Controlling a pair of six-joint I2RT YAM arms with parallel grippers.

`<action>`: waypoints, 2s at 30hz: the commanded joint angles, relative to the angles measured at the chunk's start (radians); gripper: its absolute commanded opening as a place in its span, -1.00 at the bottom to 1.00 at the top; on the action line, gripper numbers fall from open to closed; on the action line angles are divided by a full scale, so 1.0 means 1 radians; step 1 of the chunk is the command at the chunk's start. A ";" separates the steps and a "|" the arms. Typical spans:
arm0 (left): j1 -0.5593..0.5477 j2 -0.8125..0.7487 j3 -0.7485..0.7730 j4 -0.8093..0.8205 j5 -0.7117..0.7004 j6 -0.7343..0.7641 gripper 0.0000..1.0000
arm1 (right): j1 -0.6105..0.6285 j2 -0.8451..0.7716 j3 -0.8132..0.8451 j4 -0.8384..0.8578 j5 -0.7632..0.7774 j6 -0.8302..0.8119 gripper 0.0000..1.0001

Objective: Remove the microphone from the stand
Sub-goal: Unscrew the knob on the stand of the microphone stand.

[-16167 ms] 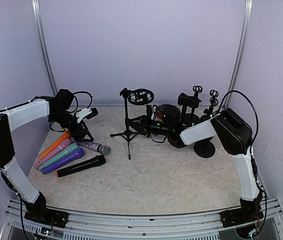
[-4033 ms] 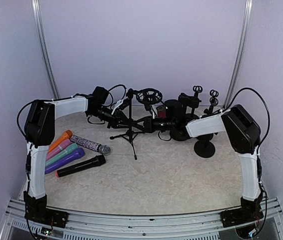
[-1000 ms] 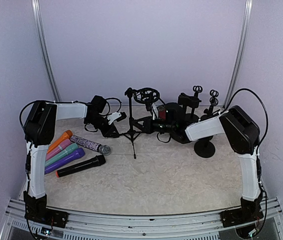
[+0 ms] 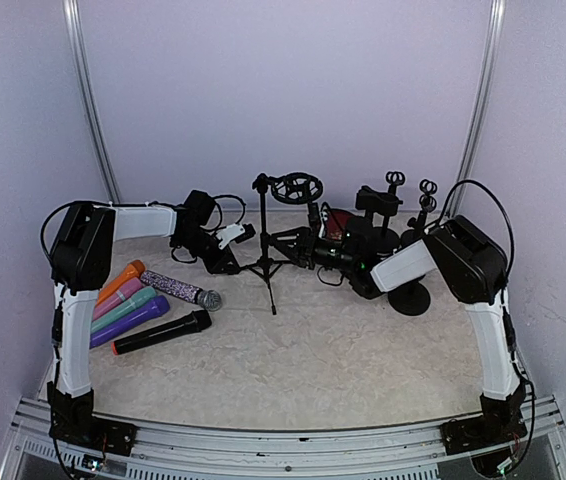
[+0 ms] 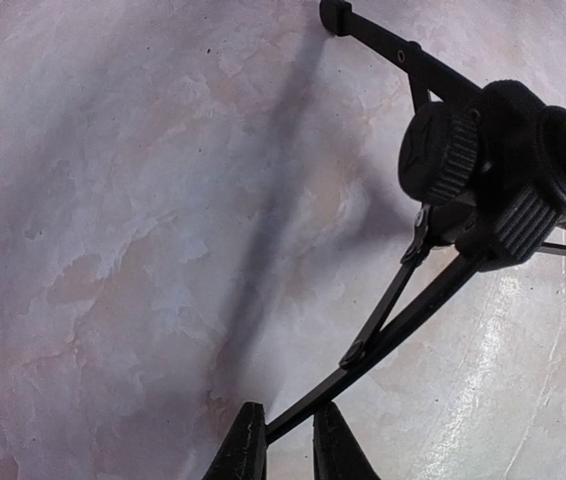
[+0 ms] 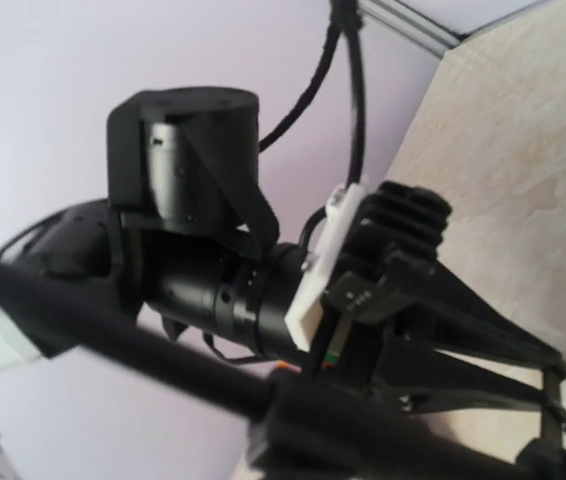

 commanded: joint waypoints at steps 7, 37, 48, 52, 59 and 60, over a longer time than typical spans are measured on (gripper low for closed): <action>-0.014 0.030 0.004 0.003 -0.043 0.008 -0.69 | -0.016 0.071 0.071 0.047 -0.057 0.203 -0.26; -0.020 0.029 0.011 -0.006 -0.067 0.023 -0.70 | 0.021 -0.043 -0.025 -0.186 0.074 -0.432 -1.00; -0.020 0.027 0.017 -0.022 -0.076 0.027 -0.71 | 0.144 -0.112 -0.117 -0.230 0.451 -0.995 -1.00; -0.019 0.031 0.017 -0.026 -0.077 0.026 -0.71 | 0.175 -0.127 -0.148 -0.166 0.543 -1.105 -0.75; -0.019 0.033 0.033 -0.038 -0.078 0.027 -0.72 | 0.177 -0.176 -0.215 -0.046 0.569 -1.046 0.11; -0.019 0.033 0.036 -0.040 -0.078 0.027 -0.72 | 0.170 -0.190 -0.225 -0.028 0.555 -0.994 0.18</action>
